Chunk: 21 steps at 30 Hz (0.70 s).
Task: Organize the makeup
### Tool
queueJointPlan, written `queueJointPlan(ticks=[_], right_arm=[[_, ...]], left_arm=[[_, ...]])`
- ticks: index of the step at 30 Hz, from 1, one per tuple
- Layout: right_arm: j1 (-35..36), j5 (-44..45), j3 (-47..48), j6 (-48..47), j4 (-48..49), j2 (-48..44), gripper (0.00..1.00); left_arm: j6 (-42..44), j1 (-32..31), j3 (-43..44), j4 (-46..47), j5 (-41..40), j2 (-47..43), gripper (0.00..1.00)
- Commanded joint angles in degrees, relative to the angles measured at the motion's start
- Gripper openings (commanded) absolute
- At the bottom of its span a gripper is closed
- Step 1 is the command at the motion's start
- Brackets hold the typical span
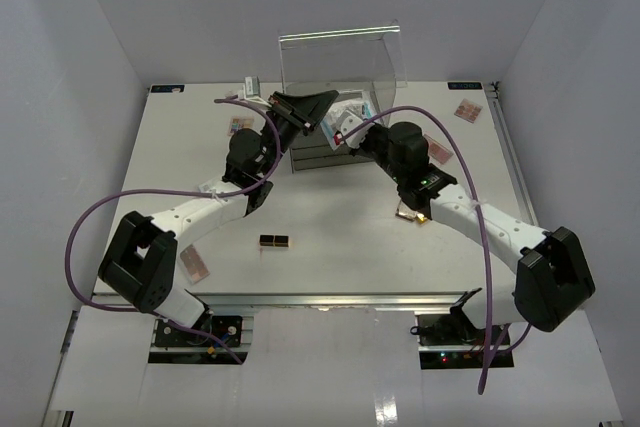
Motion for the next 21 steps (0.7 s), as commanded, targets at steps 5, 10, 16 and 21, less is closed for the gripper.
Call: queueJointPlan(ticks=[5,10,16,21], right_arm=[[3.5,13.4,-6.7,-10.2,30.8,6.1,0.08],[3.5,14.4,-6.4,-11.1,34.3,9.9,0.08],[3.5,16.4,-3.9,-13.6,38.7,15.2,0.08],[3.5,17.6,-0.8,-13.6,37.0,18.9,0.08]], left_arm=[[1.9,0.6,4.5,-0.1,-0.6,-2.6,0.0],[2.0,0.6,4.6,-0.3,-0.8,-2.3,0.0],[2.1,0.6,5.5,-0.8,-0.6,-2.3,0.0],[2.4,0.5,6.1,-1.4,-0.3,-2.3,0.0]])
